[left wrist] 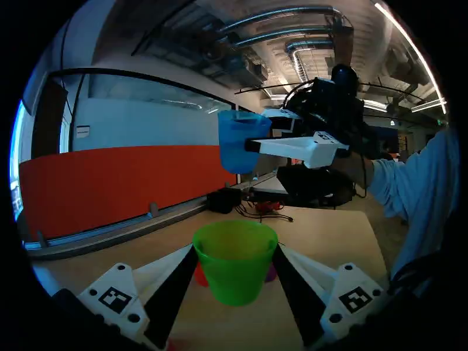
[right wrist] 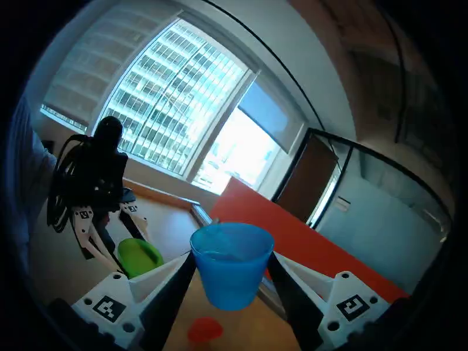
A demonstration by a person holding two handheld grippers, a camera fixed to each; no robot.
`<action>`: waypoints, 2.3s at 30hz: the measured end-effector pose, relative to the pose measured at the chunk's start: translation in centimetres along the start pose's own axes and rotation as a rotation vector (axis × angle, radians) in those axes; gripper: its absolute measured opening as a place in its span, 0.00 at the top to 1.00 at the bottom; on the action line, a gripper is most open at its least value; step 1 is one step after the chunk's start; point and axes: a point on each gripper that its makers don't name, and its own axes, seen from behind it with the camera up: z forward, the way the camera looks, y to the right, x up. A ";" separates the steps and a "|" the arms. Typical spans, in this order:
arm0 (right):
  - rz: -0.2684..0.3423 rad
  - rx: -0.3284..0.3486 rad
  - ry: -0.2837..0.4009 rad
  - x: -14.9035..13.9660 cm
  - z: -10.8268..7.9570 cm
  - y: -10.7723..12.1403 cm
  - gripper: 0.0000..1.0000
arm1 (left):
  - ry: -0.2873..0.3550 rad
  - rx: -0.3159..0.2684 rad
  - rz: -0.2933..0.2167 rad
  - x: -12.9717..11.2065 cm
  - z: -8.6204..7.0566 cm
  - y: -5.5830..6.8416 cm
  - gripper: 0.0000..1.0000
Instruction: Pour water
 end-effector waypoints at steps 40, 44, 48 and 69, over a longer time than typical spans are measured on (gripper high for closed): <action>-0.416 -0.023 -0.006 3.0 1.9 2.5 0.12 | 0.014 -0.021 0.008 0.9 0.4 1.1 0.13; -0.436 -0.024 -0.007 3.1 2.1 2.5 0.12 | 0.015 -0.024 0.005 0.9 0.4 1.0 0.13; -0.458 -0.027 -0.011 3.2 2.4 2.7 0.12 | 0.016 -0.024 0.006 1.0 0.4 1.1 0.13; -0.552 -0.047 -0.011 3.8 3.0 3.5 0.12 | 0.014 -0.024 0.008 1.0 0.5 1.2 0.13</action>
